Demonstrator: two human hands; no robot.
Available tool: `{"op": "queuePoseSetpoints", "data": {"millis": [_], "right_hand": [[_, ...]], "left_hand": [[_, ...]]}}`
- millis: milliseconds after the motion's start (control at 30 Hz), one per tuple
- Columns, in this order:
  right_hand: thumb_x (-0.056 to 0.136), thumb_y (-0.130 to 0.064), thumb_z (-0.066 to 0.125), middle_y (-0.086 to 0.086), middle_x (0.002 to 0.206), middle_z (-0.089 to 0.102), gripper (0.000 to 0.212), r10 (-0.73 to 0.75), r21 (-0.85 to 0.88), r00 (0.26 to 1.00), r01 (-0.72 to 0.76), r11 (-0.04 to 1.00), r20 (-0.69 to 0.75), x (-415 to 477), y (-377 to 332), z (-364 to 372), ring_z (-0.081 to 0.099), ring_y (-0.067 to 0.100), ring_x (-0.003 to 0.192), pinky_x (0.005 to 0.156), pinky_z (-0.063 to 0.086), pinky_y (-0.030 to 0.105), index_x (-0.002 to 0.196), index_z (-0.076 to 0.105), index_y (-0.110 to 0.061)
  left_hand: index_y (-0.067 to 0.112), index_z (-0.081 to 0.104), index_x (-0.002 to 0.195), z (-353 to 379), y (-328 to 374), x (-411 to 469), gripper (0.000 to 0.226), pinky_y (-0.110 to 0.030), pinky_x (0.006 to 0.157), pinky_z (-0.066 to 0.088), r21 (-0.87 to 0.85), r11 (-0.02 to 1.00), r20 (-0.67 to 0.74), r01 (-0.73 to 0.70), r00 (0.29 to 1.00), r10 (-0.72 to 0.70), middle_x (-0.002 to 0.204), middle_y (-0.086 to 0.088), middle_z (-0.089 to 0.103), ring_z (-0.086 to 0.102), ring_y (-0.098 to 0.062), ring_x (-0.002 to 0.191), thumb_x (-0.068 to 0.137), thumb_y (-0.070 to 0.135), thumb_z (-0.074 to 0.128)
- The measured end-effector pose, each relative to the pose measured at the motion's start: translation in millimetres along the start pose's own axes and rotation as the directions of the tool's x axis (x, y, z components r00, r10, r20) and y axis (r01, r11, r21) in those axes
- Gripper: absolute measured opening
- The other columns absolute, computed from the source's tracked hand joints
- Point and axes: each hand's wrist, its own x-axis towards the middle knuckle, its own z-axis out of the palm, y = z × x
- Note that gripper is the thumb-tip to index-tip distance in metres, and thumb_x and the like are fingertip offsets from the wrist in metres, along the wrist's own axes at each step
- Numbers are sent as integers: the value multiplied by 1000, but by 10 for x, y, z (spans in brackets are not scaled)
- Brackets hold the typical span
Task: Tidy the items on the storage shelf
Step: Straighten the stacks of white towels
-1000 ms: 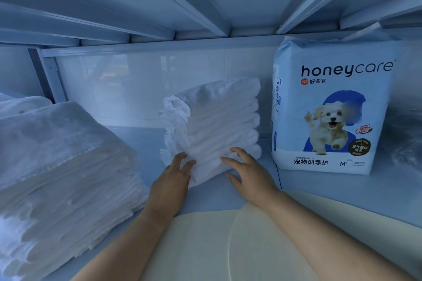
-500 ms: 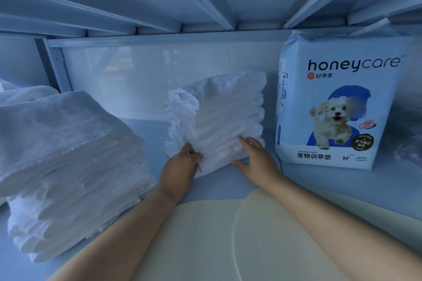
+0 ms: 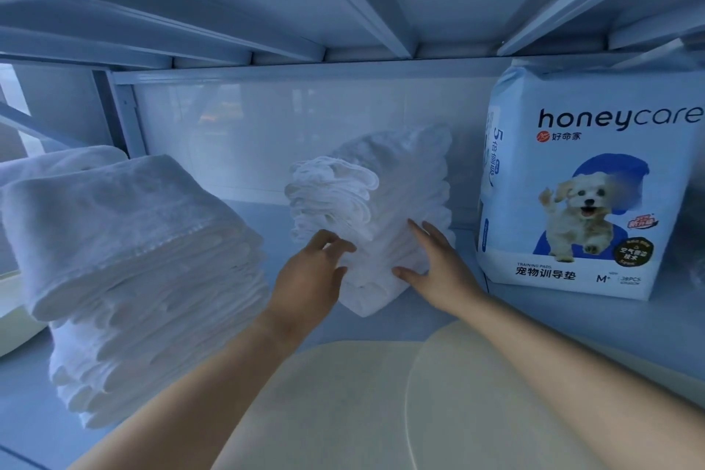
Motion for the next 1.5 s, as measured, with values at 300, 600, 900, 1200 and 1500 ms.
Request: {"op": "queuePoseSetpoints", "data": {"millis": [300, 600, 900, 1200, 1500], "right_hand": [[68, -46, 77, 1, 158, 5, 96, -80, -60, 995, 84, 995, 54, -222, -368, 275, 26, 16, 140, 105, 30, 24, 146, 24, -31], [74, -27, 71, 0, 158, 11, 82, -86, -167, 995, 95, 981, 57, -182, -178, 66, 34, 19, 137, 97, 36, 23, 145, 29, -30], [81, -19, 67, -1, 127, 50, 44, -288, -355, 956, 249, 901, -61, -428, -161, -129, 55, 22, 110, 82, 49, 30, 123, 55, -17], [86, -13, 60, -5, 146, 32, 56, -255, -372, 963, 267, 889, 84, -389, -195, -29, 28, 14, 134, 98, 43, 31, 138, 42, -24], [84, -24, 67, -5, 130, 48, 48, -318, -302, 948, 300, 905, -12, -368, -420, -95, 46, 17, 118, 89, 45, 29, 130, 53, -21]], "left_hand": [[36, 49, 127, 264, -103, 15, 44, -36, 77, 51, 75, 992, 93, 97, 990, -104, 124, 1, 44, 53, -20, 108, 86, 23, 58], [33, 52, 122, 322, 142, -29, 37, -29, 51, 46, 271, 962, 55, -36, 998, 22, 117, 1, 51, 60, -19, 90, 86, 29, 60], [41, 39, 133, 412, 19, -72, 51, -33, 68, 52, 132, 990, 83, 55, 994, -67, 133, 13, 37, 43, -10, 120, 88, 31, 58], [39, 41, 132, 424, -17, -63, 59, -32, 69, 52, 120, 992, 79, 47, 995, -57, 136, 13, 36, 37, -12, 124, 81, 21, 64], [37, 45, 130, 46, 19, 4, 49, -33, 66, 52, 171, 985, 31, 5, 999, -11, 131, 9, 41, 43, -14, 120, 85, 28, 61]]}}
